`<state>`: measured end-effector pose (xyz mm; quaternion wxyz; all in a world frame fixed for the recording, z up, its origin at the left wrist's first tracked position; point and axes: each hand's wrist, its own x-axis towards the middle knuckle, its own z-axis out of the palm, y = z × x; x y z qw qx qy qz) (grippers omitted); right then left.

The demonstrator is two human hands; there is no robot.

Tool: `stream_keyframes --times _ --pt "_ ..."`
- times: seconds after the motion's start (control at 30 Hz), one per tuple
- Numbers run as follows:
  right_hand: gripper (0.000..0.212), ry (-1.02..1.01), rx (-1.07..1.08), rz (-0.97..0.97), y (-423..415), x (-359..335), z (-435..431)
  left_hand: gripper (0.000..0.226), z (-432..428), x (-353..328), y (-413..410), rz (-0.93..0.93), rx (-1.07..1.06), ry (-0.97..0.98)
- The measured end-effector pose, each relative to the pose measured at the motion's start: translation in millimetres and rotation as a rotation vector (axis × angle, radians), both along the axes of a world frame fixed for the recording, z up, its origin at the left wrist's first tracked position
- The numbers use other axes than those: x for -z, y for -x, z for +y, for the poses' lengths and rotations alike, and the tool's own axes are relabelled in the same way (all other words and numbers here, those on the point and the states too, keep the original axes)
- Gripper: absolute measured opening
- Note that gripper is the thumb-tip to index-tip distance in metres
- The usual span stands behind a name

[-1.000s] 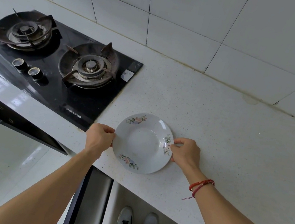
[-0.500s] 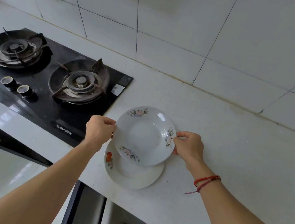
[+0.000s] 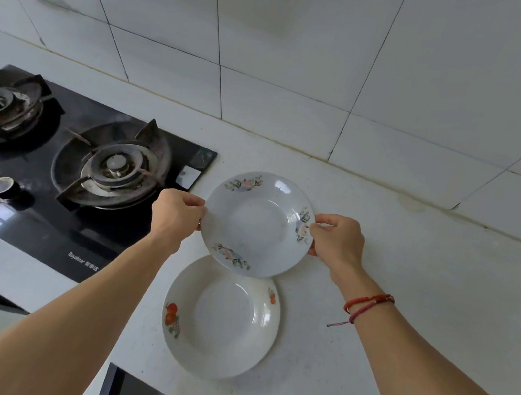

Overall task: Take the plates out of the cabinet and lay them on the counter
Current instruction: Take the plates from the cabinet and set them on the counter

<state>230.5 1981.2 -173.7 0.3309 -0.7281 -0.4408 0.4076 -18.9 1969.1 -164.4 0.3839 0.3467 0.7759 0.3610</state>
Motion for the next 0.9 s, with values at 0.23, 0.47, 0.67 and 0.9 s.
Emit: stream_keyframes --times 0.23,0.47,0.67,0.9 --pt "0.023 -0.004 -0.081 -0.013 2.3 20.5 36.0 0.025 38.0 21.9 -8.3 0.006 -0.016 0.015" --pt "0.007 0.019 -0.113 -0.059 2.7 48.2 55.0 0.027 63.9 44.2 -13.1 0.001 -0.001 0.034" --pt "0.014 0.022 -0.140 -0.109 0.1 56.8 64.8 0.022 79.7 60.8 -15.2 0.001 0.004 0.039" --pt "0.020 0.028 -0.162 -0.121 -2.8 65.7 69.7 0.026 84.2 74.2 -17.3 0.023 -0.004 0.050"
